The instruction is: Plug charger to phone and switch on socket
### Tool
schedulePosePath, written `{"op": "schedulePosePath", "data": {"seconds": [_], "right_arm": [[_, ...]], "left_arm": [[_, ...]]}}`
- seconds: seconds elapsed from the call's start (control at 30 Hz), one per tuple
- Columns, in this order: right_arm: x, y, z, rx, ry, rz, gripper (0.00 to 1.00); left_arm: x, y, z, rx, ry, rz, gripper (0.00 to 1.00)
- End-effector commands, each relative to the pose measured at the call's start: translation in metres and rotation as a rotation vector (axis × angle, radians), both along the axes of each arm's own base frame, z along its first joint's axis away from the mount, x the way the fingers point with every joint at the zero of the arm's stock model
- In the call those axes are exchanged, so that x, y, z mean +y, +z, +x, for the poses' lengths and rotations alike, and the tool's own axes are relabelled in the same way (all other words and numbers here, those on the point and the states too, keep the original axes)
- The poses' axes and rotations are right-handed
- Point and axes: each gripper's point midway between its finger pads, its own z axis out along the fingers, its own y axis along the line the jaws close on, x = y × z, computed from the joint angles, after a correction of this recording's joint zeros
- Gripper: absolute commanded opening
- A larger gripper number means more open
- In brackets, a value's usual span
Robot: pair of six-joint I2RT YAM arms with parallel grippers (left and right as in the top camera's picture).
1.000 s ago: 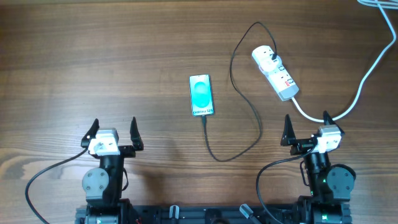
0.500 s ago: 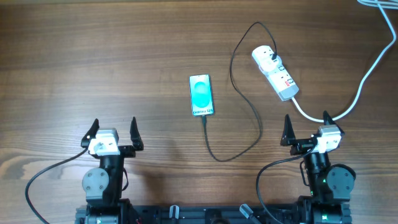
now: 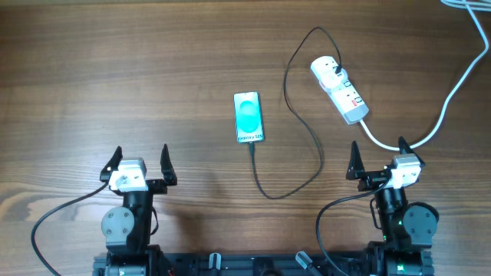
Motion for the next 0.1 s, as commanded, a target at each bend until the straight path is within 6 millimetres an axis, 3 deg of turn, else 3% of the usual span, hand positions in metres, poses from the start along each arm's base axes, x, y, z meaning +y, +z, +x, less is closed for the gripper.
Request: {"op": "schedulePosePath", "data": {"seconds": [0.0,0.07], "right_arm": [[-0.0013,0.0014,-0.0003,-0.009,-0.010,-0.019,1.00],[-0.0013,0.0014,-0.0003,-0.010,-0.010,-0.020,1.00]], "left_arm": [[-0.0020,-0.0013,0.0000,-0.002,-0.012,-0.003,1.00],[-0.0020,-0.0013,0.0000,-0.002,-0.012,-0.003,1.00]]}}
